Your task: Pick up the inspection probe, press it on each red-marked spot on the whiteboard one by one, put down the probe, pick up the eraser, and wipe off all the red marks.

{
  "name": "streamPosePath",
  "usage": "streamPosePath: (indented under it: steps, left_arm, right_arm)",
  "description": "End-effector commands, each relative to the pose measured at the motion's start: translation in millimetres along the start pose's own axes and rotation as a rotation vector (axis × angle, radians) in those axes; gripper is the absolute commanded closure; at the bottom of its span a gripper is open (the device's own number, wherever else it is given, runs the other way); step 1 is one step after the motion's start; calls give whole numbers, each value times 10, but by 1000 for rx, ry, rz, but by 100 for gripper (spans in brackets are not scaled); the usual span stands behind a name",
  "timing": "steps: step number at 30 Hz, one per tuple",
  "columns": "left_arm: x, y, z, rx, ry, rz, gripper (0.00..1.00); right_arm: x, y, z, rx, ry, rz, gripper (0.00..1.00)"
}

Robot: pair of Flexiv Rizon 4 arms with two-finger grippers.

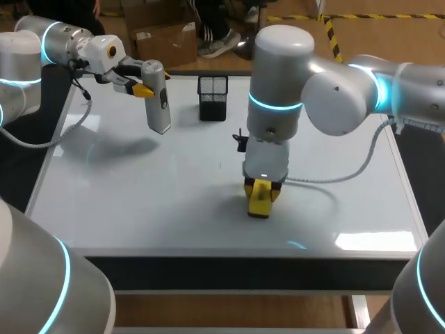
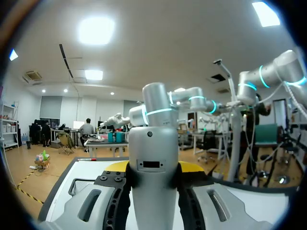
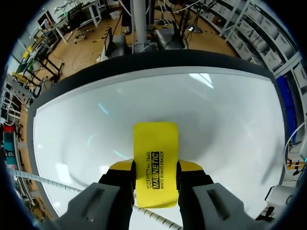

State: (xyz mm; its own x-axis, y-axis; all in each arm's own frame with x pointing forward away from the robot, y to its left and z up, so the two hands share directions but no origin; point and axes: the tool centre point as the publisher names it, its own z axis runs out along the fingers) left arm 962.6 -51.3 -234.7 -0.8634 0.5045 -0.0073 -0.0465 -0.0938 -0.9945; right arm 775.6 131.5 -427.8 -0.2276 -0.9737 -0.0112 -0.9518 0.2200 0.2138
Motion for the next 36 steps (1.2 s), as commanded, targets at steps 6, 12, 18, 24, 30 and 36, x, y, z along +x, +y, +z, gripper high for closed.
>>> streamPosePath:
  steps: [6,12,18,24,30,36]
  left_arm:
    - [-12,-10,-11,-1,5,-1,100]
    - [-12,-10,-11,-1,5,-1,100]
    - [-12,-10,-11,-1,5,-1,100]
    - [-12,-10,-11,-1,5,-1,100]
    - [-12,-10,-11,-1,5,-1,100]
    - [-12,-10,-11,-1,5,-1,100]
  right_arm:
    - [279,35,-66,23,-21,25,100]
    - [324,81,-231,57,-27,33,100]
    - [347,113,-442,64,-27,17,100]
    - [329,78,-632,67,-35,-18,100]
    - [320,57,-736,88,-36,-36,100]
    - [320,57,-736,88,-36,-36,100]
